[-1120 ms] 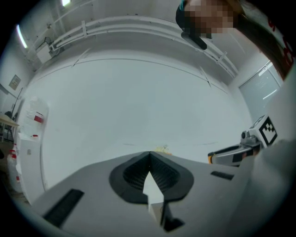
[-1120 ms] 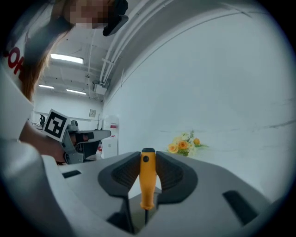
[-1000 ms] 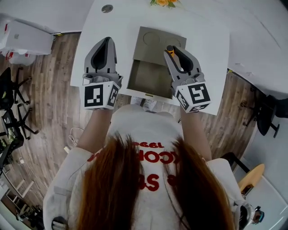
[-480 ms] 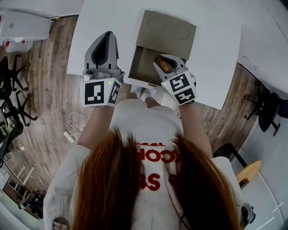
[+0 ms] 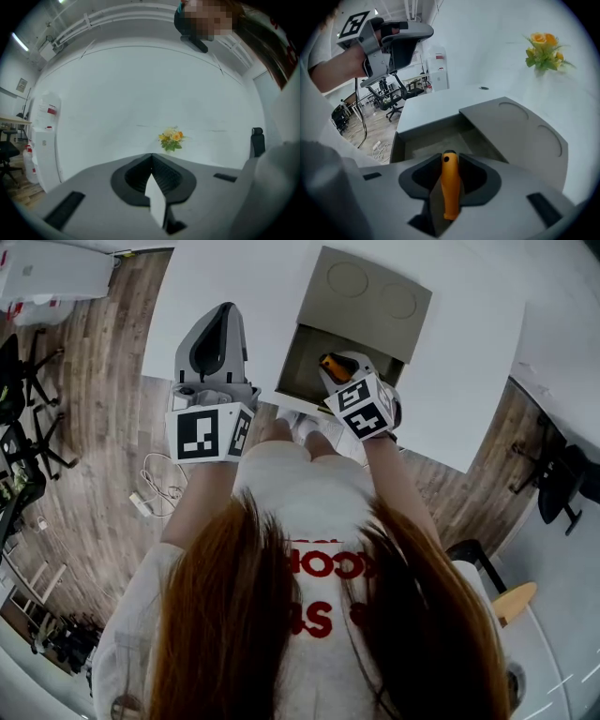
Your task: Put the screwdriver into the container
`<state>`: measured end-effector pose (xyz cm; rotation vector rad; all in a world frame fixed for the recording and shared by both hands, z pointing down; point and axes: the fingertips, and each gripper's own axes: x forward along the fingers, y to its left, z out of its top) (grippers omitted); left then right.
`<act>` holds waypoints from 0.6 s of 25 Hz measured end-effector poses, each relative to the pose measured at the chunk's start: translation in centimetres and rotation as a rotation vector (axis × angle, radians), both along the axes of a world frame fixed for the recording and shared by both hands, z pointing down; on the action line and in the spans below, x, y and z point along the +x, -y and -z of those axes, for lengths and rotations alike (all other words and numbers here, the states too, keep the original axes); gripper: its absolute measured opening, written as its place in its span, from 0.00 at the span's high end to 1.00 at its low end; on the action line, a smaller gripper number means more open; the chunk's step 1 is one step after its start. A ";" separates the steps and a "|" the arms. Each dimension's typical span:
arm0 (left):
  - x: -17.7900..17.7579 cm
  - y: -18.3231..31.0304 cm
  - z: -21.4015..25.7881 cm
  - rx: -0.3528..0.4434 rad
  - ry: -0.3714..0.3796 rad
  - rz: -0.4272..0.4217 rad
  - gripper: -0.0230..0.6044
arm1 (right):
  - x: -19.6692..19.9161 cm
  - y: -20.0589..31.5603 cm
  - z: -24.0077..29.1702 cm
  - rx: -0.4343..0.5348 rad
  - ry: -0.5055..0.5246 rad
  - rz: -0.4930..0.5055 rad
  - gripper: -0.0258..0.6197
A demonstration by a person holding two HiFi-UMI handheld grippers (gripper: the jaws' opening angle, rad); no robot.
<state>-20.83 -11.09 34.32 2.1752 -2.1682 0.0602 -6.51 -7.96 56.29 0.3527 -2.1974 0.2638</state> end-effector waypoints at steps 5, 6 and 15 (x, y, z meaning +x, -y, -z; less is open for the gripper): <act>-0.2 -0.2 -0.4 -0.009 0.003 0.013 0.95 | 0.0 -0.1 -0.4 -0.016 0.016 0.007 0.71; -0.2 -0.2 -0.4 -0.010 0.005 0.013 0.95 | 0.0 0.0 -0.3 -0.020 0.032 0.004 0.71; -0.2 0.2 0.4 0.014 0.014 0.001 0.95 | -0.4 1.7 5.5 0.020 0.273 -0.082 0.73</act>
